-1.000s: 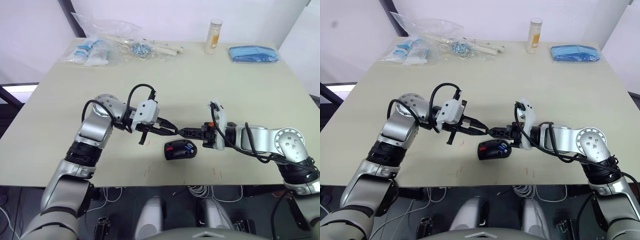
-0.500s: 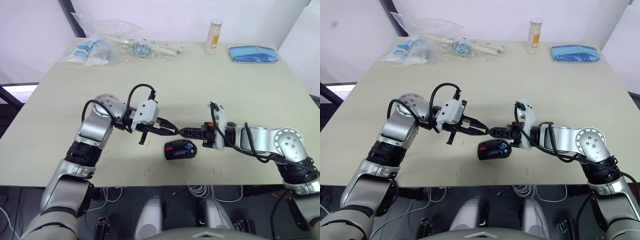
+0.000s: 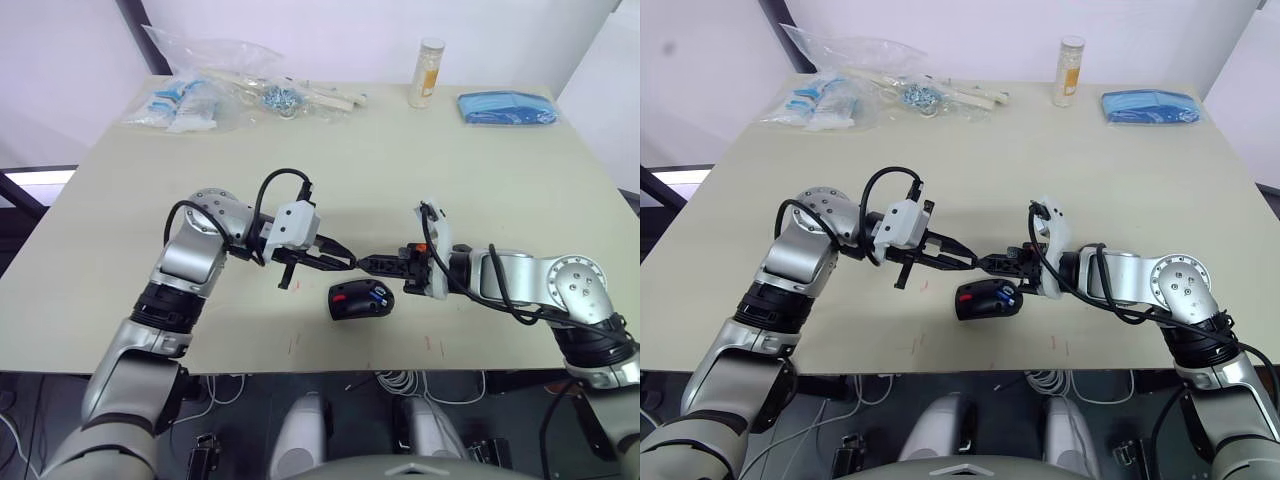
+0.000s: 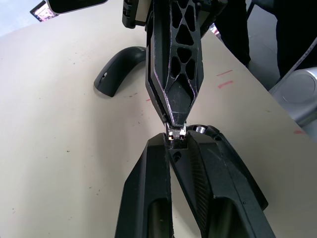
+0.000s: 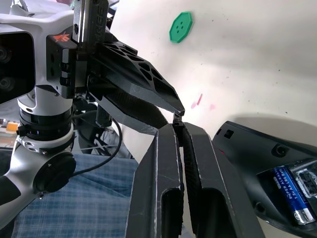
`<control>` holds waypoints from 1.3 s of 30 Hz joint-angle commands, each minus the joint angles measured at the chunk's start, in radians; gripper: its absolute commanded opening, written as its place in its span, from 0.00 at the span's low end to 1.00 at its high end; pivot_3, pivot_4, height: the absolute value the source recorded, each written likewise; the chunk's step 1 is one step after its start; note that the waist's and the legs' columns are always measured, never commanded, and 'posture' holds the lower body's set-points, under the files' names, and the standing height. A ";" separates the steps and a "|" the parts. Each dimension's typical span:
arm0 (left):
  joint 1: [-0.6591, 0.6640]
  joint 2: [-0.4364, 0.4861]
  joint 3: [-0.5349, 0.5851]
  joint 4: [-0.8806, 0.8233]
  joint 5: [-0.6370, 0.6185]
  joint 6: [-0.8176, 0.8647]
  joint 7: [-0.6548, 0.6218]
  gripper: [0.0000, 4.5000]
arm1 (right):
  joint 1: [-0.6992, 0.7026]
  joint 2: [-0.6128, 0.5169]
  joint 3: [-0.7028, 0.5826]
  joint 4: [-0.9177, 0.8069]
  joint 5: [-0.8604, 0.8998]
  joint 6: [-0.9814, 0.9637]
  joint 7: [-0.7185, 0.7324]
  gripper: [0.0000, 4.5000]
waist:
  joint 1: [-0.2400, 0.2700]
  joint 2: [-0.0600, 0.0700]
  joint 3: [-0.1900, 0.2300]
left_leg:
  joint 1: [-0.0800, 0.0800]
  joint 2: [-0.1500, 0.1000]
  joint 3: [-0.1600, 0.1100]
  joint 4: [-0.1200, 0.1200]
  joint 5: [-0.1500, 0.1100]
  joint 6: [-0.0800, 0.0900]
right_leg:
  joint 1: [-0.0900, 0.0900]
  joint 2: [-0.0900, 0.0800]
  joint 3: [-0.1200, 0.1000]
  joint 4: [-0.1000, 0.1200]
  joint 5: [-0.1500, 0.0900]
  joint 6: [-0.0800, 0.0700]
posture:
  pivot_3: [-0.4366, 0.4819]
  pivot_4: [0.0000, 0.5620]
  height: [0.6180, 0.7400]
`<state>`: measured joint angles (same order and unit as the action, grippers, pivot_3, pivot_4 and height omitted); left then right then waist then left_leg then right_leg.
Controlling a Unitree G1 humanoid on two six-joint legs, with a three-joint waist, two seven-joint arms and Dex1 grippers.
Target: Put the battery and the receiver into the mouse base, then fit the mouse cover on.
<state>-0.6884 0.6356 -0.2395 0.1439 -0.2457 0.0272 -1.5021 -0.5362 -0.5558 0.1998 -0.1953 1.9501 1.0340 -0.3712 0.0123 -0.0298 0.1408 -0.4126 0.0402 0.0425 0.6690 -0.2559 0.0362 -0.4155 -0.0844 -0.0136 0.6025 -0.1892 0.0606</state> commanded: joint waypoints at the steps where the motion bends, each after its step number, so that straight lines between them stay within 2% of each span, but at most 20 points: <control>1: -0.020 -0.003 0.021 0.012 0.004 0.000 0.028 0.24 | 0.000 -0.012 -0.018 -0.045 0.016 -0.002 0.026 0.00 | 0.000 0.000 0.000 | 0.000 0.000 0.000 0.000 0.000 0.000 | 0.000 0.000 0.000 0.000 0.000 0.000 | 0.48 0.27 1.00; 2: -0.020 -0.004 0.022 0.013 0.003 -0.001 0.029 0.28 | 0.001 -0.013 -0.019 -0.047 0.015 -0.003 0.028 0.00 | 0.000 0.000 0.000 | 0.000 0.000 0.000 0.000 0.000 0.000 | 0.000 0.000 0.000 0.000 0.000 0.000 | 0.48 0.27 1.00; 4: -0.020 -0.002 0.027 0.020 0.001 -0.003 0.032 0.47 | 0.012 -0.020 -0.030 -0.057 0.004 -0.007 0.043 0.00 | -0.001 0.000 0.000 | 0.000 0.000 0.000 0.000 0.000 0.000 | 0.000 0.000 0.000 0.000 0.000 0.000 | 0.48 0.27 1.00; 7: -0.009 0.007 0.034 0.022 -0.010 0.011 0.031 0.66 | 0.038 -0.036 -0.062 -0.093 -0.046 -0.010 0.096 0.00 | 0.001 0.000 0.000 | 0.000 0.000 0.000 0.000 0.000 0.000 | 0.000 0.000 0.000 0.000 0.000 0.000 | 0.48 0.27 1.00; 8: -0.005 0.007 0.038 0.020 -0.017 0.021 0.034 0.79 | 0.046 -0.041 -0.070 -0.108 -0.071 -0.011 0.121 0.00 | 0.001 0.000 0.000 | 0.000 0.000 0.000 0.000 0.000 0.000 | 0.000 0.000 0.000 0.000 0.000 0.000 | 0.48 0.27 1.00; 10: 0.007 0.005 0.046 0.013 -0.033 0.047 0.038 0.99 | 0.070 -0.058 -0.089 -0.144 -0.124 -0.007 0.181 0.00 | 0.001 0.000 0.000 | 0.000 0.000 0.000 0.000 0.000 0.000 | 0.000 0.000 0.000 0.000 0.000 0.000 | 0.48 0.27 1.00; 18: 0.082 0.001 0.058 -0.051 -0.075 0.131 0.066 0.99 | 0.219 -0.158 -0.131 -0.305 -0.496 -0.053 0.485 0.00 | 0.002 0.000 0.000 | 0.000 0.000 0.000 0.000 0.000 0.000 | 0.000 0.000 0.000 0.000 0.000 0.000 | 0.48 0.27 1.00; 21: 0.130 -0.013 0.053 -0.098 -0.090 0.166 0.091 0.99 | 0.337 -0.270 -0.130 -0.389 -0.741 -0.143 0.671 0.00 | 0.004 0.001 -0.001 | 0.000 -0.001 0.000 0.001 0.000 0.000 | 0.000 -0.001 0.000 -0.001 0.000 0.000 | 0.48 0.27 1.00; 23: 0.148 -0.026 0.050 -0.106 -0.088 0.175 0.117 0.99 | 0.404 -0.271 -0.171 -0.397 -0.794 -0.214 0.752 0.00 | 0.004 0.000 -0.001 | 0.000 -0.001 0.000 0.000 0.000 0.000 | 0.001 -0.001 -0.001 -0.002 0.000 0.001 | 0.48 0.27 1.00; 27: 0.196 -0.058 0.024 -0.134 -0.075 0.202 0.161 0.99 | 0.557 -0.320 -0.209 -0.419 -1.031 -0.422 0.969 0.00 | 0.003 0.000 -0.001 | 0.001 -0.001 0.000 0.001 0.000 0.000 | 0.001 0.000 0.000 -0.001 -0.002 0.004 | 0.48 0.27 1.00; 29: 0.202 -0.060 0.022 -0.142 -0.073 0.208 0.166 0.99 | 0.584 -0.316 -0.214 -0.414 -1.082 -0.466 1.015 0.00 | 0.002 0.000 -0.001 | 0.001 -0.001 0.000 0.001 0.000 0.000 | 0.001 0.000 0.000 -0.001 -0.003 0.005 | 0.48 0.27 1.00; 33: 0.204 -0.093 0.006 -0.112 -0.033 0.228 0.243 0.99 | 0.719 -0.287 -0.305 -0.373 -1.197 -0.667 1.163 0.00 | 0.008 0.000 -0.001 | 0.003 0.000 0.000 0.001 0.000 0.000 | 0.002 0.000 0.000 0.000 -0.003 0.005 | 0.48 0.27 1.00; 39: 0.224 -0.098 -0.026 -0.102 -0.001 0.215 0.251 0.99 | 0.791 -0.253 -0.398 -0.302 -1.257 -0.825 1.332 0.00 | 0.004 0.000 -0.001 | 0.003 -0.001 0.001 0.002 0.000 0.000 | 0.003 0.000 0.001 0.000 -0.003 0.005 | 0.48 0.27 1.00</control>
<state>-0.4658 0.5380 -0.2527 0.0615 -0.2518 0.2555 -1.2446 0.2505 -0.8109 -0.1602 -0.4945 0.7041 0.2569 0.9140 0.0168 -0.0295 0.1400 -0.4089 0.0394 0.0431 0.6706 -0.2558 0.0359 -0.4125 -0.0841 -0.0129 0.6025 -0.1919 0.0656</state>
